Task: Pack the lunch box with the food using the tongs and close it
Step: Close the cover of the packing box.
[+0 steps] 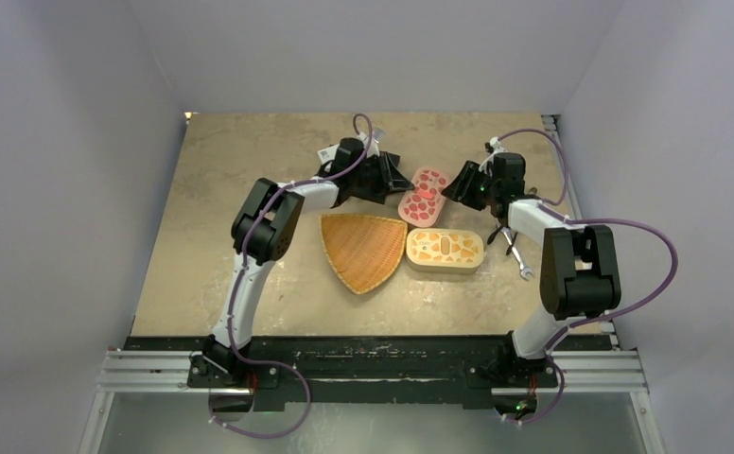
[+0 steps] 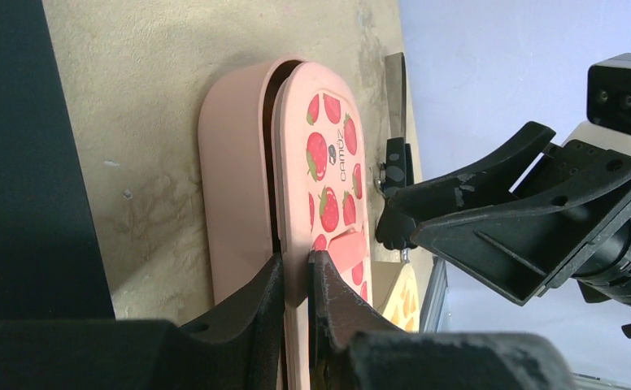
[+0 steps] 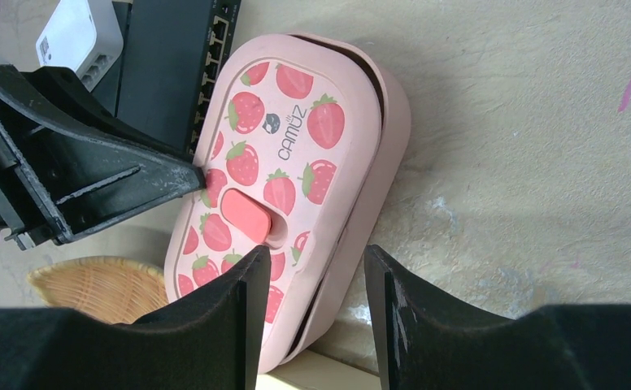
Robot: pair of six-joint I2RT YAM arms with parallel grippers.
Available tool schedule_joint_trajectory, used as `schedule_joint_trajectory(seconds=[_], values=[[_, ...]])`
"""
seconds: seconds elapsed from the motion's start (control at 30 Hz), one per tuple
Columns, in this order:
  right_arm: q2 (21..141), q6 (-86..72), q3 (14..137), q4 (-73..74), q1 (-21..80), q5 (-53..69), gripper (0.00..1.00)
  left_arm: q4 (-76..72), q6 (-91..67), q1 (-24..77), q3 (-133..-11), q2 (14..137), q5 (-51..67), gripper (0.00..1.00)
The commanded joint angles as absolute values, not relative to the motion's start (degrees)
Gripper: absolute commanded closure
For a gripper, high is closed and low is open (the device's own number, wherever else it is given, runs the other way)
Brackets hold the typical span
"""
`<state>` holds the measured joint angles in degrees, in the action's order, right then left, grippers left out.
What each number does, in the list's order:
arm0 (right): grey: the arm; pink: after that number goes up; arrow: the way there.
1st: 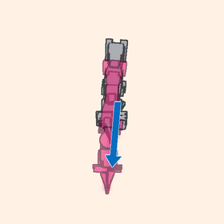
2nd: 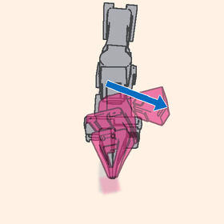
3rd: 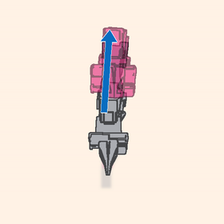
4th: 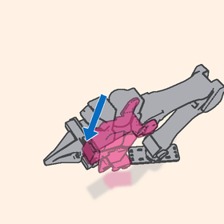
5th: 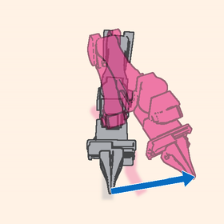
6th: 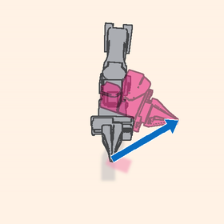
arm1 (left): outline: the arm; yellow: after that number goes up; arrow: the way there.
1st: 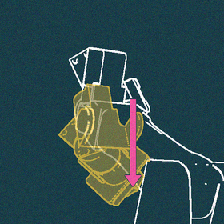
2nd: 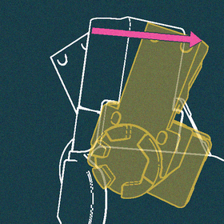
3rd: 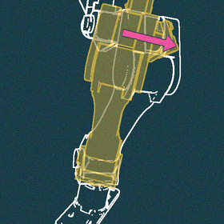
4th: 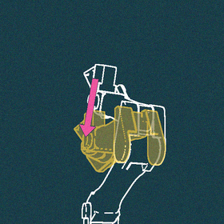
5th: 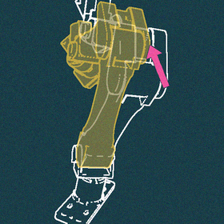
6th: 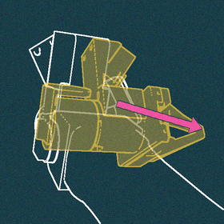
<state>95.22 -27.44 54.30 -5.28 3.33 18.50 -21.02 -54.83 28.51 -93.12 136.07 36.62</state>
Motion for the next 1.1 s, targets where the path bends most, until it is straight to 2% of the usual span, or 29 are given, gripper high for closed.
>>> schedule_joint_trajectory(seconds=[0.0,0.4,0.9,1.07], values=[[93.78,-27.51,54.1,-7.05,3.11,17.3,0.5,-20.48,-50.85,28.28,-94.91,136.58,34.85,1.0],[93.69,-27.49,53.72,-7.38,3.04,17.58,0.5,-24.89,-52.8,28.43,-93.64,136.84,33.06,1.0],[94.0,-27.51,53.49,-7.56,3.02,17.58,0.5,-20.53,-47.51,29.53,-91.37,135.54,29.77,1.0],[94.04,-27.51,53.37,-7.86,3.04,17.79,0.5,-19.65,-45.76,29.53,-90.38,134.12,29.41,0.93]])
